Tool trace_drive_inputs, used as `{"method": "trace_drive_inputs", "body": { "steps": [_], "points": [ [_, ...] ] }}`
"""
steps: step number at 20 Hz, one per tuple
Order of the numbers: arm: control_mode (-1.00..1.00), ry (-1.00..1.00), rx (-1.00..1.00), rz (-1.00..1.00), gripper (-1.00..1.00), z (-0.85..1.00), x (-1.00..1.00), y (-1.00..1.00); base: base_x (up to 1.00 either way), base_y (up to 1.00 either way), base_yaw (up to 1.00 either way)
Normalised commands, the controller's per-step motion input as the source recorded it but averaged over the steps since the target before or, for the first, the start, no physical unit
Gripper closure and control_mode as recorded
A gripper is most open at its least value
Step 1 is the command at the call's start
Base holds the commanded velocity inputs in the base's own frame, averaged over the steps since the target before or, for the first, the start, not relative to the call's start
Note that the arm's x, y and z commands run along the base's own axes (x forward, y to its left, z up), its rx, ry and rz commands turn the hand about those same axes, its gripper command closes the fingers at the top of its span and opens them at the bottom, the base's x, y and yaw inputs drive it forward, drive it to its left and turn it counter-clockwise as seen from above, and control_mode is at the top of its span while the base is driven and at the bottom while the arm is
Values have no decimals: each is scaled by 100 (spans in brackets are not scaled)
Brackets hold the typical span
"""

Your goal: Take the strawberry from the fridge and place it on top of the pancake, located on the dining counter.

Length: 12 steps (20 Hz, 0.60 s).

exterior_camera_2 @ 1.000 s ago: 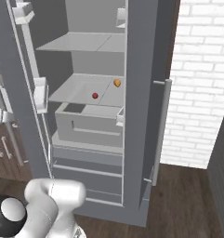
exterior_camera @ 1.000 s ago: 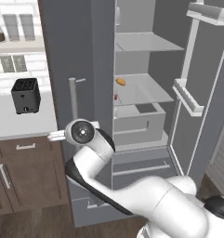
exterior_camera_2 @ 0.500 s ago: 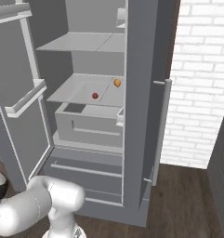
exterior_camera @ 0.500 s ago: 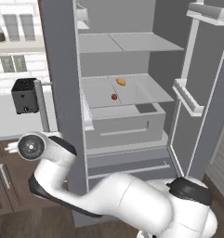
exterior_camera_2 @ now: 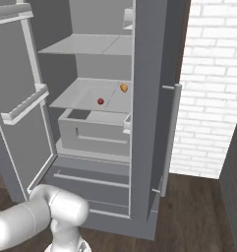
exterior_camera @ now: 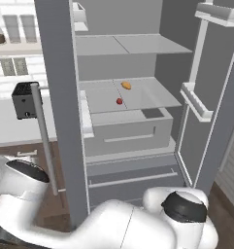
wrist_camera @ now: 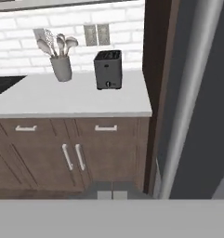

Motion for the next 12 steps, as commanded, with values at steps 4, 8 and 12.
{"method": "trace_drive_inputs", "body": {
  "steps": [4, 8, 12],
  "points": [
    [-100, 15, -1, 0, 100, 42, -92, -82, 0, 0, 0],
    [-100, 22, -7, 5, 100, 2, -40, -100, 0, 0, 0],
    [-100, 31, -10, 20, 100, -24, 5, -100, 0, 0, 0]
  ]
}}
